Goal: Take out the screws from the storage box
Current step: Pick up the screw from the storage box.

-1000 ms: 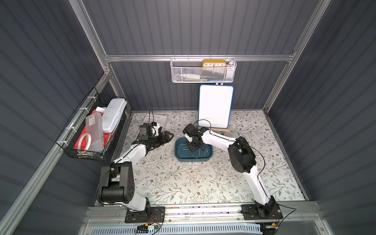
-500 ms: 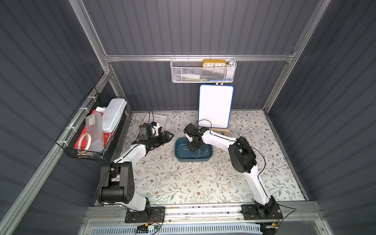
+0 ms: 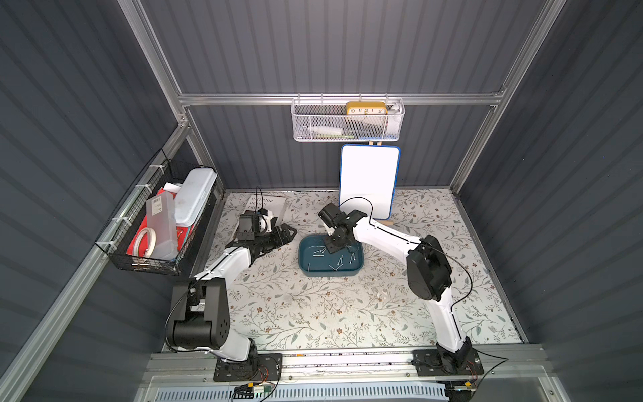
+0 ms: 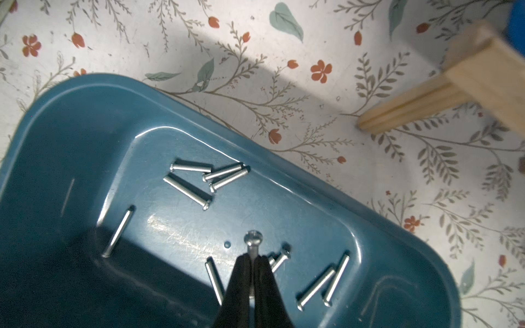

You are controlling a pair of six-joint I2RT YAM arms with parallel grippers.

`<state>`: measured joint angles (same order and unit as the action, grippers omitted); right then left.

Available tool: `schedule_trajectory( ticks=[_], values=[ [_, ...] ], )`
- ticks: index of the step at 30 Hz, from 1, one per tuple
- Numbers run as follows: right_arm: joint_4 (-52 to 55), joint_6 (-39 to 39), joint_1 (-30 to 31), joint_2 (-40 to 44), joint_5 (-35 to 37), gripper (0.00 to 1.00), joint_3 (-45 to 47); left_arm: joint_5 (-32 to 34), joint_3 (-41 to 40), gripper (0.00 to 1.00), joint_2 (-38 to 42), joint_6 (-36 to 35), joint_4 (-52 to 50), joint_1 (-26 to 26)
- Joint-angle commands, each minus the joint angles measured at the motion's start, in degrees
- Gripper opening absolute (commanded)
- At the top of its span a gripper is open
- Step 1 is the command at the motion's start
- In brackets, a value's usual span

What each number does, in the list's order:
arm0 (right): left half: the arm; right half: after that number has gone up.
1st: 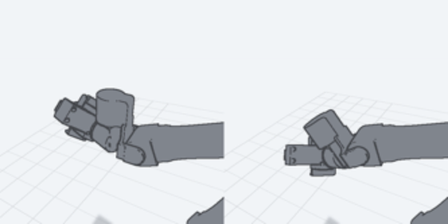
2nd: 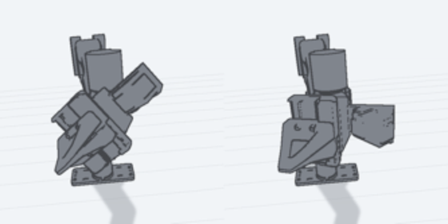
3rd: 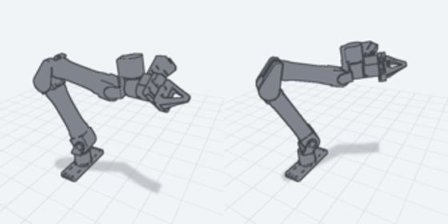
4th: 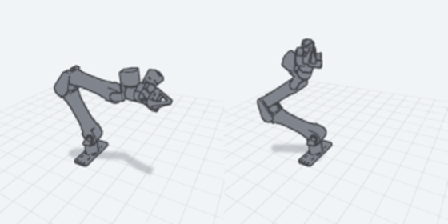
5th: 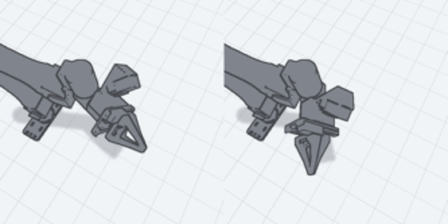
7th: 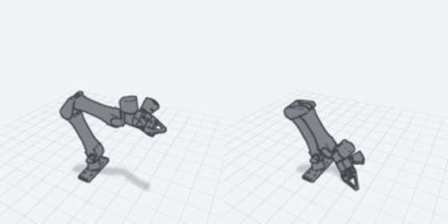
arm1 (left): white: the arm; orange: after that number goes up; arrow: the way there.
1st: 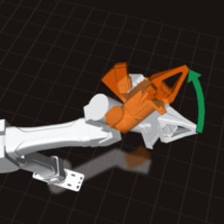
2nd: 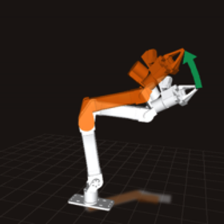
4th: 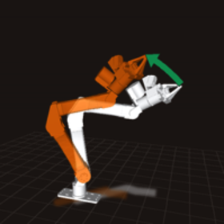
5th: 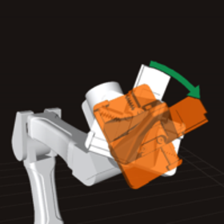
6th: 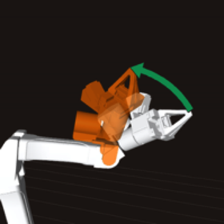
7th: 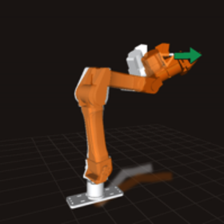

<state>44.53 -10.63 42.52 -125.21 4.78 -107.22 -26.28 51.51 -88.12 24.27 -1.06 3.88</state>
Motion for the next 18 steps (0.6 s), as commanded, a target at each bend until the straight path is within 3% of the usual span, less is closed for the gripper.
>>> schedule_trajectory(
  ticks=[1, 8, 18],
  values=[
    [1.6, -2.7, 0.1, 2.4, 1.2, 0.04, 0.6, 1.1, -1.0, 0.88, 2.0, 0.6, 1.2, 0.5],
    [-1.5, -6.6, 0.2, 10.2, 3.0, 0.04, 8.1, 1.9, -0.8, 0.88, 3.2, 0.4, 1.0, 1.3],
    [-2.2, -10.3, -1.2, 26.3, 8.6, 0.03, 22.9, 8.2, -0.2, 0.88, 3.8, 1.9, -1.0, 6.0]
  ],
)
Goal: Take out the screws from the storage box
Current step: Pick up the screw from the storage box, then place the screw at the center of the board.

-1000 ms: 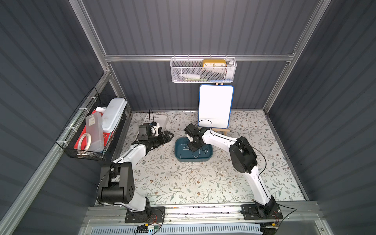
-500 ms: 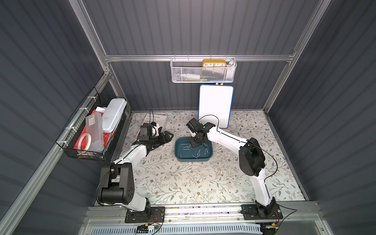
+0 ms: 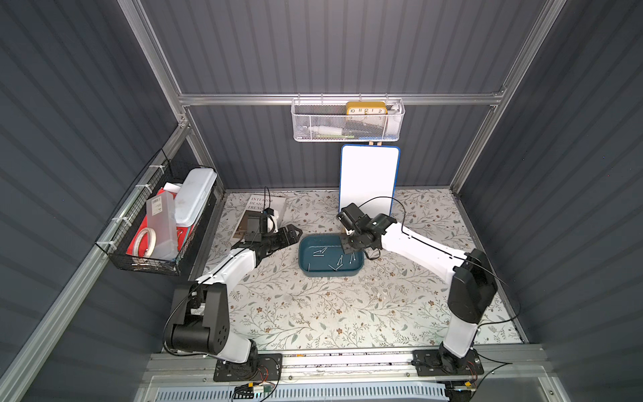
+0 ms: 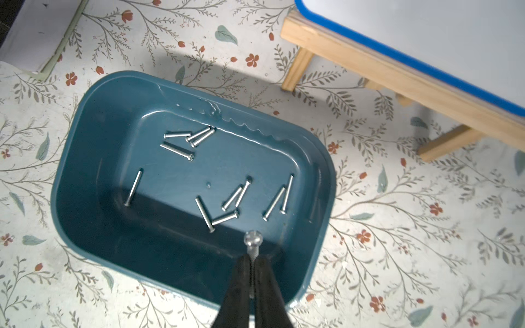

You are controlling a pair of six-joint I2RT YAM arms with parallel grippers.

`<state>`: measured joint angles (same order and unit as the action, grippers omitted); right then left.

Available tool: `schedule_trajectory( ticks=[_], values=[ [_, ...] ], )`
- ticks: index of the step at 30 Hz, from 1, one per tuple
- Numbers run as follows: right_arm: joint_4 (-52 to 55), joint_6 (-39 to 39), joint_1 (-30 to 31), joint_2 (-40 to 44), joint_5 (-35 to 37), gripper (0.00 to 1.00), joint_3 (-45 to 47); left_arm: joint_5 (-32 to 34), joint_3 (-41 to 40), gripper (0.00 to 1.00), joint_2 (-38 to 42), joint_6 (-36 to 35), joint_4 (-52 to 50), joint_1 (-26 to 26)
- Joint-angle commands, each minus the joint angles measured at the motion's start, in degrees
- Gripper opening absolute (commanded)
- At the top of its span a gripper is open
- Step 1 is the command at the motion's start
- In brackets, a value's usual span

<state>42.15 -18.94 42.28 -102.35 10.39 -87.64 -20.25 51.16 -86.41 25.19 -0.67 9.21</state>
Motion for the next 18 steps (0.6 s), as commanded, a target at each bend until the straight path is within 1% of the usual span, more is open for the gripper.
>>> schedule_trajectory(
  ticks=[1, 4, 7, 10, 14, 18],
  values=[
    [0.0, -2.3, -1.5, 5.4, 3.2, 0.03, 5.3, 2.3, 0.3, 0.88, 2.3, 1.3, -1.6, 1.0],
    [-1.3, -3.3, -4.0, 11.1, 2.9, 0.03, 12.0, 3.6, 0.7, 0.88, 2.8, 2.0, -2.5, 1.7],
    [-3.3, -4.4, -7.7, 16.4, -0.1, 0.04, 18.8, 5.3, 1.2, 0.88, 3.3, 2.7, -3.6, 2.4],
    [-6.0, -4.3, -10.6, 19.6, -1.1, 0.04, 24.6, 6.5, 1.2, 0.88, 3.6, 3.3, -3.9, 2.8],
    [-7.7, -3.6, -13.1, 19.0, -2.7, 0.04, 27.6, 8.0, 1.4, 0.88, 2.6, 3.5, -4.0, 3.2],
    [-7.7, -2.2, -13.8, 14.4, -3.8, 0.04, 26.6, 7.5, 1.4, 0.89, 1.6, 3.0, -3.8, 3.4]
  ],
)
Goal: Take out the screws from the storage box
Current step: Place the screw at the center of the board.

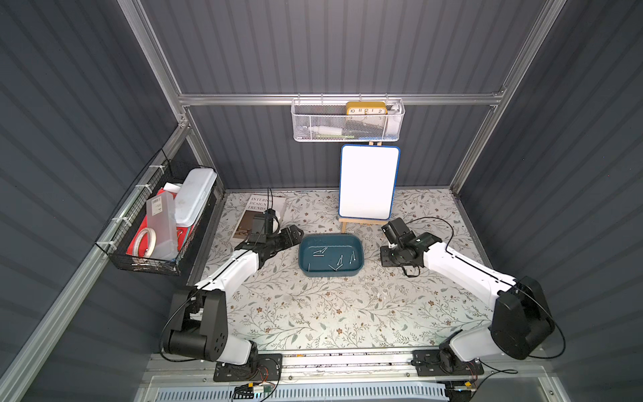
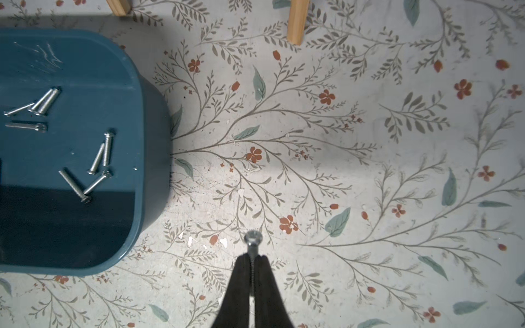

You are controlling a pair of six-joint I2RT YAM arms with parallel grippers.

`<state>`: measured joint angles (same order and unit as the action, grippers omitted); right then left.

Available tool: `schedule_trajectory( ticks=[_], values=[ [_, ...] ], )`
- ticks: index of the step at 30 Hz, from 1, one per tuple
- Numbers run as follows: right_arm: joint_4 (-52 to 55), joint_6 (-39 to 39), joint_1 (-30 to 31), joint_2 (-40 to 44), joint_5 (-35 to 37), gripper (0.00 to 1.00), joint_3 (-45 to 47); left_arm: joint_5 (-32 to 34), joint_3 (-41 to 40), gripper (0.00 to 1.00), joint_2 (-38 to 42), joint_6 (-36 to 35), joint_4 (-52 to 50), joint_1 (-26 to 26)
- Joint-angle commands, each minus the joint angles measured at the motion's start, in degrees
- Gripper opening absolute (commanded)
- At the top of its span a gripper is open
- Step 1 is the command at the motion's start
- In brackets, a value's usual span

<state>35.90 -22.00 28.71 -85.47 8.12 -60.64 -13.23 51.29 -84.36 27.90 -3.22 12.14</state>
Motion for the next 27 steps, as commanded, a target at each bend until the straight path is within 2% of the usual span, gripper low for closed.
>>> schedule_trajectory(
  ticks=[1, 13, 17, 22, 27],
  values=[
    [-1.2, 1.2, -0.3, -3.7, -1.4, 0.04, -0.9, 0.2, 1.0, 0.89, -0.3, 0.1, -1.1, 0.6],
    [-3.4, 2.5, -1.5, -14.6, -1.6, 0.06, -2.1, 0.8, 1.0, 0.91, 0.5, 0.3, -1.1, 1.2],
    [-3.3, 1.3, -1.4, -16.4, -1.5, 0.07, -1.7, 1.0, 1.1, 0.92, 0.1, 0.8, -1.5, 1.3],
    [-3.9, 0.6, -1.4, -17.0, -1.6, 0.13, -0.5, 3.3, 1.1, 0.99, 0.2, 1.4, -1.7, 1.3],
    [-3.9, 0.2, -1.4, -17.0, -2.2, 0.16, -0.3, 5.5, 1.4, 0.99, -0.1, 2.1, -1.8, 1.3]
  ],
)
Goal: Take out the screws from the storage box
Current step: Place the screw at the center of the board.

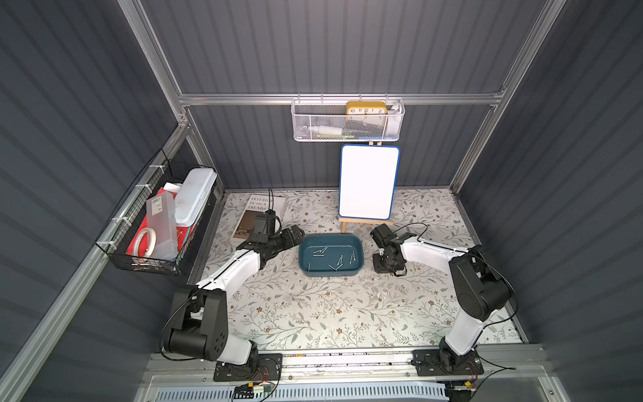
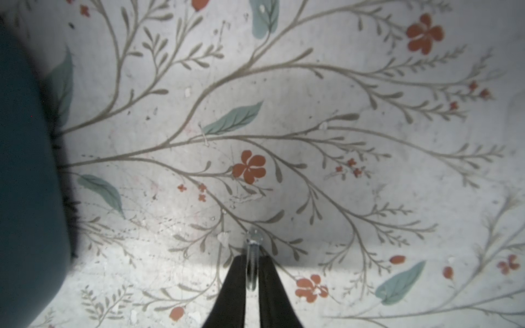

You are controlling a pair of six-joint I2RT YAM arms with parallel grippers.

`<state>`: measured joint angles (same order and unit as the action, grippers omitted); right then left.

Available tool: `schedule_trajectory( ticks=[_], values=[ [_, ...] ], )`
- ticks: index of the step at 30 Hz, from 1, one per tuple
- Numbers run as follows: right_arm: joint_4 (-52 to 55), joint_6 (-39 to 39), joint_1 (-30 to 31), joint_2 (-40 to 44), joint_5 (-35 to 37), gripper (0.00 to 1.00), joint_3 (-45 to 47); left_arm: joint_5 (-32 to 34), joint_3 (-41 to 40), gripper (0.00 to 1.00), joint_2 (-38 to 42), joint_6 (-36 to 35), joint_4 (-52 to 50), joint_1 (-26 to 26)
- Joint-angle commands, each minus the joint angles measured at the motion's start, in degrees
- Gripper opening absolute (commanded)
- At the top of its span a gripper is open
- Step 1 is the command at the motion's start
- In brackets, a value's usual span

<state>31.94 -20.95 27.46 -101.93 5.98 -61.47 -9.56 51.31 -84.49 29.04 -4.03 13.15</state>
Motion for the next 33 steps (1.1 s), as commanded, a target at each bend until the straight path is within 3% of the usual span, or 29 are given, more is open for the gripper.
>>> schedule_trajectory(
  ticks=[1, 8, 20, 27, 33],
  values=[
    [-0.1, -1.1, -0.1, -0.3, -0.3, 0.17, 0.6, 1.8, 1.3, 0.99, 0.2, 1.0, -0.8, 0.3],
    [1.5, -2.3, -0.2, 2.6, -1.1, 0.2, -0.3, 4.4, 2.0, 0.99, 2.1, 1.7, -1.4, 0.3],
    [7.6, -4.3, 1.4, 16.4, 2.2, 0.23, -1.7, 3.2, -2.2, 0.99, 8.2, 7.0, 2.2, 0.3],
    [13.8, -12.1, 3.1, 19.0, 1.2, 0.24, -10.2, -0.5, -6.0, 0.99, 11.5, 8.7, 7.7, 0.3],
    [15.4, -20.5, 10.1, 17.5, 5.8, 0.24, -17.9, 1.6, -5.8, 0.99, 13.5, 9.3, 5.5, 0.3]
  ],
)
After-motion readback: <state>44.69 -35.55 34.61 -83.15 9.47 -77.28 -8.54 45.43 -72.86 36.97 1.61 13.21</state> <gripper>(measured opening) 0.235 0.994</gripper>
